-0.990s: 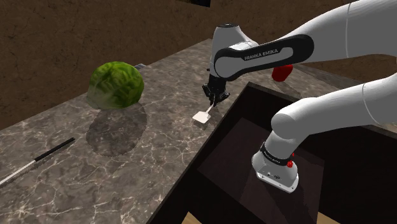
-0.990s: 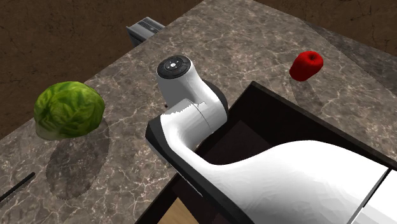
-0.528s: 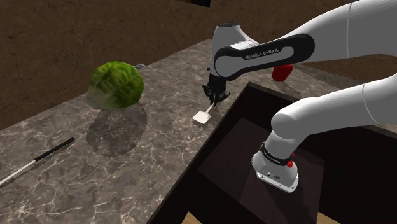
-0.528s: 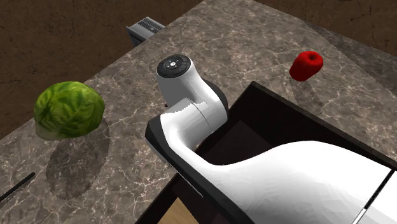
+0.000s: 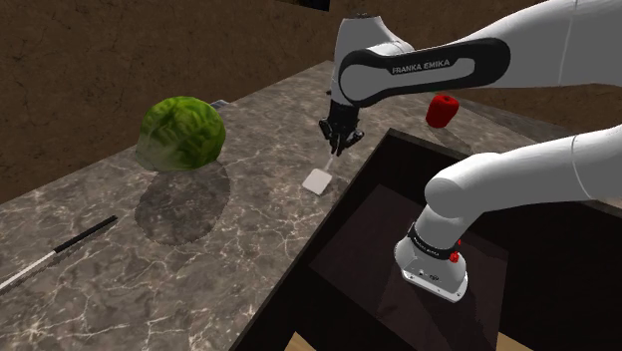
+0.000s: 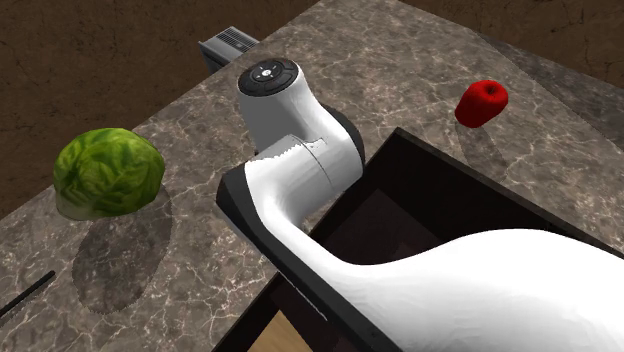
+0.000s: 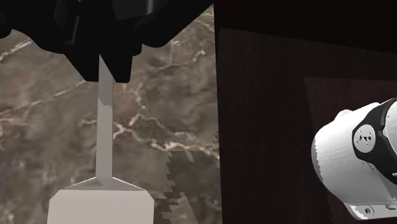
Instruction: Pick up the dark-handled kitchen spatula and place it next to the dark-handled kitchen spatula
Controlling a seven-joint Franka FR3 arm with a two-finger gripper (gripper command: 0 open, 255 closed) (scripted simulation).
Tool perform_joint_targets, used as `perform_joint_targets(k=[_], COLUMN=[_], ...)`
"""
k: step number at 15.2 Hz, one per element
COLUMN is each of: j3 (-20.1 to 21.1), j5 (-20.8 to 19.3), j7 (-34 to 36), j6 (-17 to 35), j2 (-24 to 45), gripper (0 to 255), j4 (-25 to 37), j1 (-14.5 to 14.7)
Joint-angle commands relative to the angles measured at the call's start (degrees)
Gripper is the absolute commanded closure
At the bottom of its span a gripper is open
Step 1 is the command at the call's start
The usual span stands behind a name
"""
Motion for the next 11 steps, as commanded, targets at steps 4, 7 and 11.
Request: perform_joint_targets(k=[4, 7, 11], j3=[-1.06, -1.66, 3.58], j5=[-0.75, -1.2, 1.56], j7=[-0.11, -0.17, 5.73], j6=[-4.12, -6.48, -6.78], j2=[-1.09, -1.53, 0.24], gripper=[255, 255, 255], j4=[3.01, 4.94, 7.62], j1=[-0.2, -0.36, 1.66])
